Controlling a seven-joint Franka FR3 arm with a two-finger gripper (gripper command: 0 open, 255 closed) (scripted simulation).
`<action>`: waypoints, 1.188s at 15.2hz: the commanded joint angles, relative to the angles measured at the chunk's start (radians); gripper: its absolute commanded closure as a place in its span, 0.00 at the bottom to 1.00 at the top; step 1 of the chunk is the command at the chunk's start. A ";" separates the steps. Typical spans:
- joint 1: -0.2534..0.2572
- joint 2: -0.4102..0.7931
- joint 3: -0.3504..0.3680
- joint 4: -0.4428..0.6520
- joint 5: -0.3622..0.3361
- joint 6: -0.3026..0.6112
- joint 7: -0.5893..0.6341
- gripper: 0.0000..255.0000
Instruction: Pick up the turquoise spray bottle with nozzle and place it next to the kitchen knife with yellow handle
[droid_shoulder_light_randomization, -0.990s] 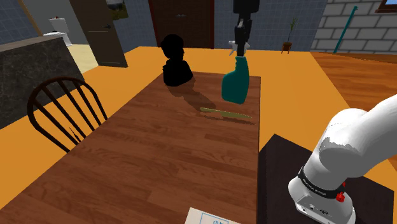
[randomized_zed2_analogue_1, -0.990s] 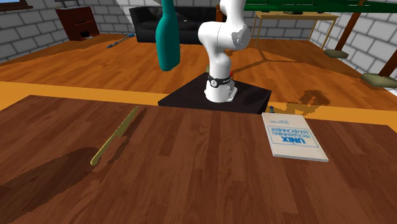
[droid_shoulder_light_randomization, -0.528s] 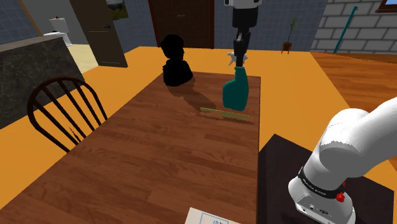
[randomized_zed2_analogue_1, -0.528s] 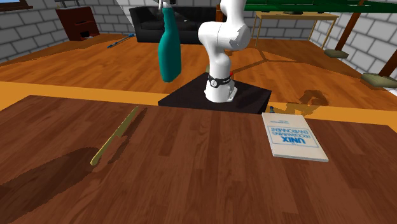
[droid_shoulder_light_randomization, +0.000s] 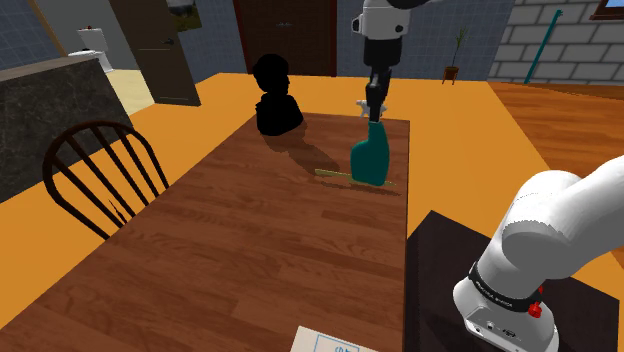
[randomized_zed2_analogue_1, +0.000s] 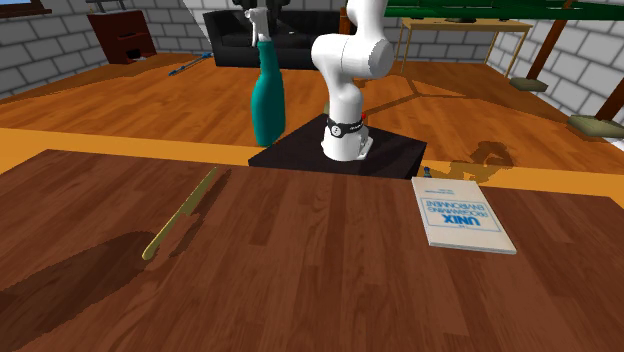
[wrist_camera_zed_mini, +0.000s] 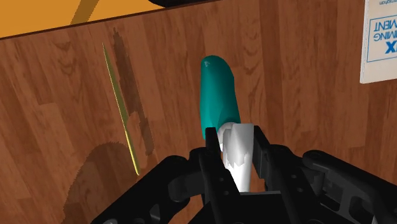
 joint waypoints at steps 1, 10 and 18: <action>0.001 -0.008 0.001 -0.034 0.001 0.026 0.002 1.00; 0.001 -0.023 0.003 -0.166 0.002 0.144 0.001 1.00; 0.002 -0.022 0.004 -0.273 0.003 0.252 0.001 1.00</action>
